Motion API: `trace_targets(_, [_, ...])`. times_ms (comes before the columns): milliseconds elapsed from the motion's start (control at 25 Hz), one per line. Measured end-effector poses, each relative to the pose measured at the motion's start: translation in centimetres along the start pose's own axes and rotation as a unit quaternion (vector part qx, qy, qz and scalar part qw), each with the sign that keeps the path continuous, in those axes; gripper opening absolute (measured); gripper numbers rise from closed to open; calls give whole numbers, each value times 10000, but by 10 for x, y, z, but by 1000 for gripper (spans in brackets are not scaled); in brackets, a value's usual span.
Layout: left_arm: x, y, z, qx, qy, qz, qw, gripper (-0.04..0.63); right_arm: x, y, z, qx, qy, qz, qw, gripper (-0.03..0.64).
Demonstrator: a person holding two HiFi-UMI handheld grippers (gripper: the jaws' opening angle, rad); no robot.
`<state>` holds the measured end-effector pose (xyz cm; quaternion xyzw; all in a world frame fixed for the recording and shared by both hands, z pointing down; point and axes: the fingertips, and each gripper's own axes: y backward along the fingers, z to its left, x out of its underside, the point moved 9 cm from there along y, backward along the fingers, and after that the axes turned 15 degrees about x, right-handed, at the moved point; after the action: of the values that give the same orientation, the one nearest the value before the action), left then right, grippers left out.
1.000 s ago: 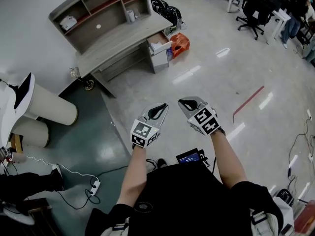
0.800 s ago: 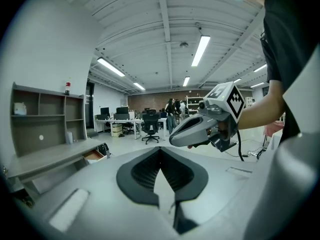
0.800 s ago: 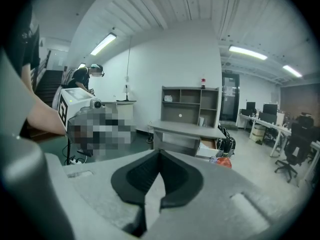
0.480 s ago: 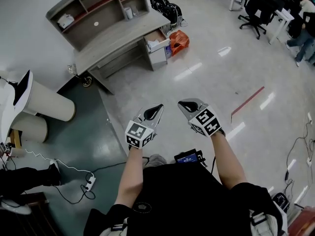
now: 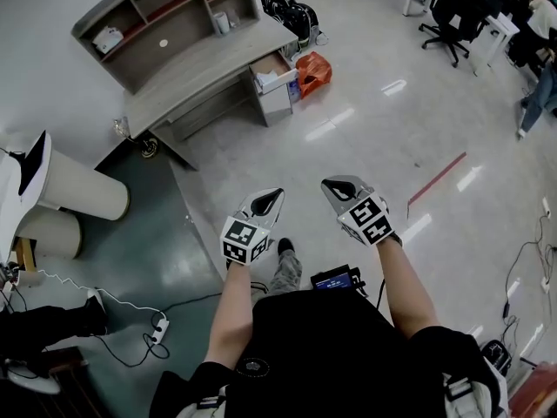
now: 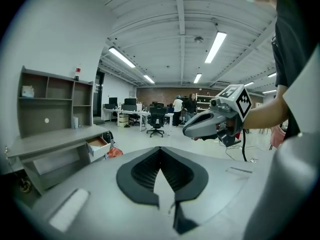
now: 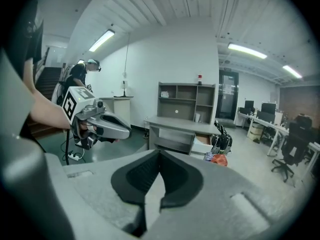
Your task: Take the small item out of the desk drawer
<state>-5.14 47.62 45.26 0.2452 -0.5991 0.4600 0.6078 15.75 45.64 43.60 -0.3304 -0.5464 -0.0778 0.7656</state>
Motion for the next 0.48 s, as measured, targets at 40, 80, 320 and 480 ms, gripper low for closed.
trace_targets(40, [0,-1,5,40,14,4,10000,3,0,-4,-2,10,-51,20,10000,3])
trace_targets(80, [0,-2,11,83,9,11,10000,3,-1,-9,-3,17,-85,48,10000,3])
trace_targets(320, [-7,-12,57,279,-68,36,9996,3,-19,-50,-15,54,60,252,9996,3])
trace_targets(480, [-10,-16,94,326,-44,47,9994,3,-35,-82,-20,136,125,297,9994,3])
